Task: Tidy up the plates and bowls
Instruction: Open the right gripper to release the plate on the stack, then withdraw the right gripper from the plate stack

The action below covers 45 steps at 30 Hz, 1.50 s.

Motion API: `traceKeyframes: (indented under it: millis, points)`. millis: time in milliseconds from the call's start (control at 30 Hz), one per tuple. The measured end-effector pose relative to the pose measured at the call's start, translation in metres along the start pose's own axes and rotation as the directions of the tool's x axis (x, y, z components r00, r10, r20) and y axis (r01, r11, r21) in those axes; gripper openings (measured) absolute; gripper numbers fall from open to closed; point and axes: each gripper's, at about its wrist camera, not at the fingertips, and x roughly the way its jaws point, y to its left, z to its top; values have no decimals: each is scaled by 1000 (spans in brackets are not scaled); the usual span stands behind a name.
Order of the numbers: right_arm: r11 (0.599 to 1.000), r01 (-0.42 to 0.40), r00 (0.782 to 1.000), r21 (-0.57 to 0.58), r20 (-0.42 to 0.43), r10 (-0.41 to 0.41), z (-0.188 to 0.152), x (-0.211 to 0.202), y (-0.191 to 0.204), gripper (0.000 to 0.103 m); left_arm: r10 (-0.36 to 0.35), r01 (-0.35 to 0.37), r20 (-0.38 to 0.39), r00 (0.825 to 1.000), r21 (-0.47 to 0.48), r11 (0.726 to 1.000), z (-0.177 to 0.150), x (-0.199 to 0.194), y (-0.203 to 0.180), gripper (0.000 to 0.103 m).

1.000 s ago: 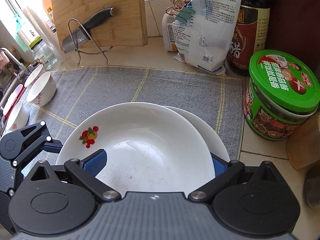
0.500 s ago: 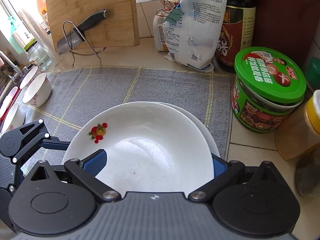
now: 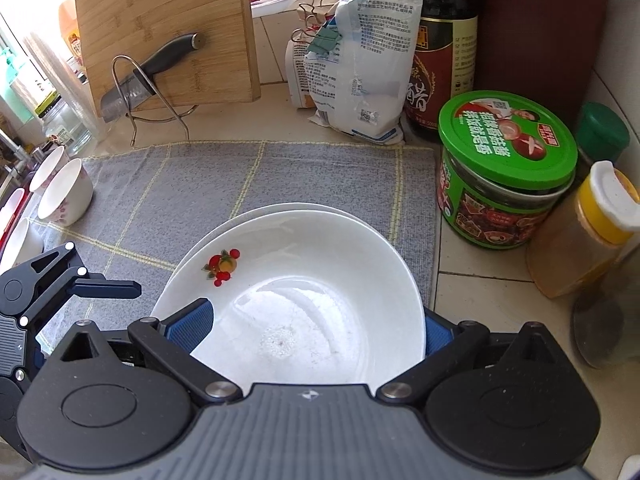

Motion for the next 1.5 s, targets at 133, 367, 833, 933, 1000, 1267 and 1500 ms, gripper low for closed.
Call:
traceKeyframes:
  millis: [133, 367, 833, 933, 1000, 1267, 1500]
  points:
    - [1000, 27, 1000, 11, -3, -27, -1, -1, 0, 103, 7, -7, 13, 1000, -6, 1000, 0, -4, 3, 102]
    - [998, 62, 998, 6, -6, -62, -2, -3, 4, 103, 10, -10, 21, 1000, -3, 1000, 0, -7, 4, 102]
    - [996, 82, 996, -37, 27, -81, -4, -14, 15, 103, 17, -17, 35, 999, 6, 1000, -2, -10, -2, 102]
    - [992, 104, 994, -71, 44, -101, -1, -18, 24, 103, 24, -24, 42, 999, 7, 1000, -2, -12, -3, 102]
    - [991, 103, 994, -84, 54, -99, 0, -21, 29, 103, 32, -32, 50, 998, 7, 999, -2, -14, -4, 102]
    - [983, 149, 983, -106, 123, -136, 3, -32, 50, 103, 110, -108, 80, 991, -29, 994, 0, -28, -3, 102]
    - [957, 252, 938, -145, 279, -205, 1, -38, 83, 103, 264, -250, 101, 959, -132, 959, -1, -52, 6, 102]
